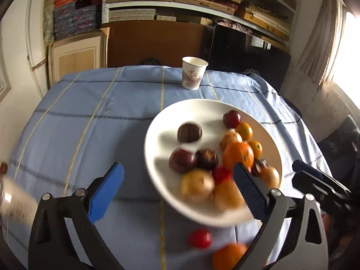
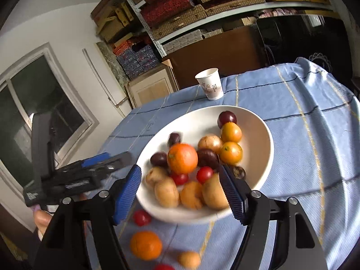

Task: Organize fruits
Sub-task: 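Carry both fruits over the white plate and open both tools, then move both open tools back to the fruit pile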

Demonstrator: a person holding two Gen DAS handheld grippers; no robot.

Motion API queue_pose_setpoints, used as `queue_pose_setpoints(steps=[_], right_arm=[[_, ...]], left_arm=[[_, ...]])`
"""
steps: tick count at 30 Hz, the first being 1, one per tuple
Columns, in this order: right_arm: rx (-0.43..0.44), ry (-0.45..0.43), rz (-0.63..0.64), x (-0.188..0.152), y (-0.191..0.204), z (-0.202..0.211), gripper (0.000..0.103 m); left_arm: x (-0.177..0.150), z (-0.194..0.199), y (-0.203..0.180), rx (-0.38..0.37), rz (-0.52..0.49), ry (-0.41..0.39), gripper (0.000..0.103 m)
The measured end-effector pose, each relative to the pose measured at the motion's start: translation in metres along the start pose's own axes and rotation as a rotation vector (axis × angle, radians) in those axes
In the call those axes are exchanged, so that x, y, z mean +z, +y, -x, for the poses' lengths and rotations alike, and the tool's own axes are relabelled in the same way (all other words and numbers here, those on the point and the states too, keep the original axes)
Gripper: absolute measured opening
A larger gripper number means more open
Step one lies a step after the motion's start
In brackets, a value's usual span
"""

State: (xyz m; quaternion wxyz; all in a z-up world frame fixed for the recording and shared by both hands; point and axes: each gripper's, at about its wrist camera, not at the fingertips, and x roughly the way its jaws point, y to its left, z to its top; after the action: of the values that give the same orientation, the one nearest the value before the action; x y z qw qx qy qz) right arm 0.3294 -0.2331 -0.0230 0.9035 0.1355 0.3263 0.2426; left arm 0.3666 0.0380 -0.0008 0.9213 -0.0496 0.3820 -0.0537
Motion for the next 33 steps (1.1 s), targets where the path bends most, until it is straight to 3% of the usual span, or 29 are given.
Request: queue_pose_setpoints(steps=[5, 9, 13, 17, 23, 33], right_arm=[[-0.035, 0.028, -0.015, -0.038, -0.005, 0.022, 0.072], [-0.077, 0.087, -0.049, -0.068, -0.01, 0.026, 0.072], [-0.104, 0.092, 0.009, -0.08, 0.003, 0.025, 0.072], [-0.103, 0.096, 0.044, -0.083, 0.009, 0.022, 0.064], [-0.081, 0.115, -0.014, -0.079, 0.0, 0.016, 0.054], [-0.061, 0.15, -0.005, -0.083, 0.001, 0.006, 0.05]], left_arm=[[-0.056, 0.032, 0.017, 0.041, 0.082, -0.028, 0.099], [-0.1, 0.028, 0.024, 0.102, 0.103, 0.067, 0.099], [-0.108, 0.032, 0.022, 0.152, 0.088, 0.058, 0.099], [-0.111, 0.032, 0.024, 0.181, 0.081, 0.062, 0.099], [-0.109, 0.033, 0.026, 0.146, 0.103, 0.079, 0.099], [-0.108, 0.042, 0.017, 0.143, 0.077, 0.062, 0.099]])
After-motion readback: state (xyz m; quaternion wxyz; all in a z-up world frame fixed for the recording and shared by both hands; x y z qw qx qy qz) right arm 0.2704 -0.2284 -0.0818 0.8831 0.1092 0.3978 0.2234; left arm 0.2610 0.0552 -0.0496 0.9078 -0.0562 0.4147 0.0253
